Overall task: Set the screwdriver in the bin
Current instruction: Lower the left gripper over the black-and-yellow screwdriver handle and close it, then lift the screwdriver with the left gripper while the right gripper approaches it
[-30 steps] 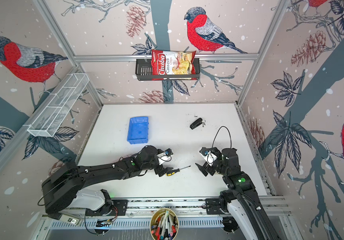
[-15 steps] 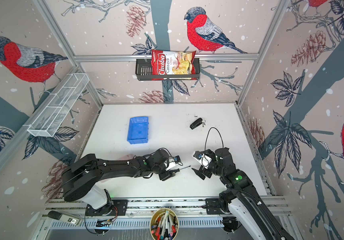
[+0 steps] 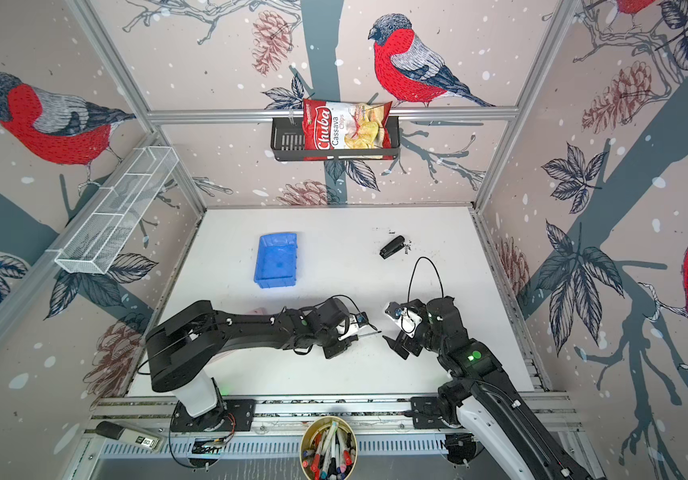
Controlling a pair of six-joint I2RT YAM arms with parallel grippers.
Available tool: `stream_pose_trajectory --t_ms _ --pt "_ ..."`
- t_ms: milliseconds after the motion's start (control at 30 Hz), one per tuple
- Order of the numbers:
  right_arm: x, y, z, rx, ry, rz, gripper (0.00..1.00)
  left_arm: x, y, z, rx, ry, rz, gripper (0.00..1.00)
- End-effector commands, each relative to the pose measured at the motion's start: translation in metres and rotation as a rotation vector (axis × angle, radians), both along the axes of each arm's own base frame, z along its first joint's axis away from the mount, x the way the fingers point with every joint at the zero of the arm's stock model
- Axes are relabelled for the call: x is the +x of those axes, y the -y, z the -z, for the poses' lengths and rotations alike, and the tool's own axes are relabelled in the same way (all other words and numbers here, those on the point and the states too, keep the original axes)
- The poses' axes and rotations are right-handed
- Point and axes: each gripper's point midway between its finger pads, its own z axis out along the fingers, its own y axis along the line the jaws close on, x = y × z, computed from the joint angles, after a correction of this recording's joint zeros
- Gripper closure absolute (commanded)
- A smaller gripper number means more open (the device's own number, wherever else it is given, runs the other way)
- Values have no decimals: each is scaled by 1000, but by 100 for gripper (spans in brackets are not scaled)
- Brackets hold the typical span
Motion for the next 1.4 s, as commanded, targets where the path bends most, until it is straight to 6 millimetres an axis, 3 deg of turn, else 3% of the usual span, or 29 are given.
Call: stream_pose_trajectory --t_ms 0,200,400,633,1000,1133,1367 --pt "8 -2 -7 19 35 18 1 -3 -16 12 80 -7 -8 79" --pt "9 -2 -6 22 32 18 1 0 -18 8 68 13 -35 100" --pt "7 -3 -12 54 24 32 1 7 -17 -2 23 36 -102 100" --pt "17 -8 -41 202 43 112 1 23 -12 -26 -67 93 -205 100" --pt "46 -17 -101 608 -138 357 1 67 -7 -95 -322 178 -405 100" --pt "72 -14 -118 798 -285 536 0 76 0 -124 -420 202 -429 100" --pt "86 -35 -139 954 -376 464 1 87 12 -177 -620 236 -463 100"
